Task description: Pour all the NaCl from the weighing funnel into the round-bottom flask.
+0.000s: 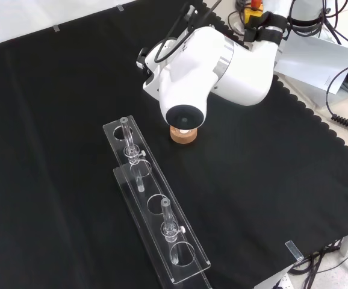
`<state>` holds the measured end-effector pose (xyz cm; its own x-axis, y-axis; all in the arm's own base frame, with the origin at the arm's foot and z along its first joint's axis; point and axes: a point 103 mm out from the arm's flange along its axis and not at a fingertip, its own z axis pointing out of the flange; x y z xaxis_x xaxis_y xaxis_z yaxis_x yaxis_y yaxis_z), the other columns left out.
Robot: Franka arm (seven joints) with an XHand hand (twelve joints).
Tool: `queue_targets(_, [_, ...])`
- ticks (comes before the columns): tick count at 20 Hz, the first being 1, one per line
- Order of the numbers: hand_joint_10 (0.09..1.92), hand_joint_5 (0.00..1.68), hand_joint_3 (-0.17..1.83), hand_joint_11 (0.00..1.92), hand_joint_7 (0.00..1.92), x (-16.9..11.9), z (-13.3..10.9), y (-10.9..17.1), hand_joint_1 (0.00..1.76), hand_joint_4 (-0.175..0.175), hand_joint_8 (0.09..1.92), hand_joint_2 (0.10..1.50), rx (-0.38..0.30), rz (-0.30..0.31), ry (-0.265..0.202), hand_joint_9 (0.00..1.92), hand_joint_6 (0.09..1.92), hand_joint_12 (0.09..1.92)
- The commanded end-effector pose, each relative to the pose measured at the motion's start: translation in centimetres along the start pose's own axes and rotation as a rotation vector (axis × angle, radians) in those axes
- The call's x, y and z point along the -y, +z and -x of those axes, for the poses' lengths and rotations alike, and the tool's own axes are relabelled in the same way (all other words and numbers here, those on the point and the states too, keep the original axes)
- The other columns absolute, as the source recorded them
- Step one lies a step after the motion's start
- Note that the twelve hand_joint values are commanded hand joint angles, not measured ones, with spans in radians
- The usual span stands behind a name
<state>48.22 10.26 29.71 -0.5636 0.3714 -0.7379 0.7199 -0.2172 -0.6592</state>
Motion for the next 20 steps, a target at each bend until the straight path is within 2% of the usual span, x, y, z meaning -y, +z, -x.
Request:
queue_targets(1, [0.12, 1.14, 0.69, 1.05, 1.13, 0.1, 0.1, 0.3, 1.11, 0.099, 0.54, 0.71, -0.018, 0.013, 0.006, 1.39, 0.93, 0.91])
queue_targets(14, [0.12, 1.14, 0.69, 1.06, 1.13, 0.2, 0.5, 1.0, 1.11, 0.092, 0.54, 0.70, -0.075, 0.042, 0.015, 1.39, 0.93, 0.90])
queue_targets(20, [0.12, 1.14, 0.69, 1.06, 1.13, 0.1, 1.2, 2.0, 1.11, 0.090, 0.54, 0.70, -0.219, 0.115, -0.001, 1.39, 0.93, 0.90])
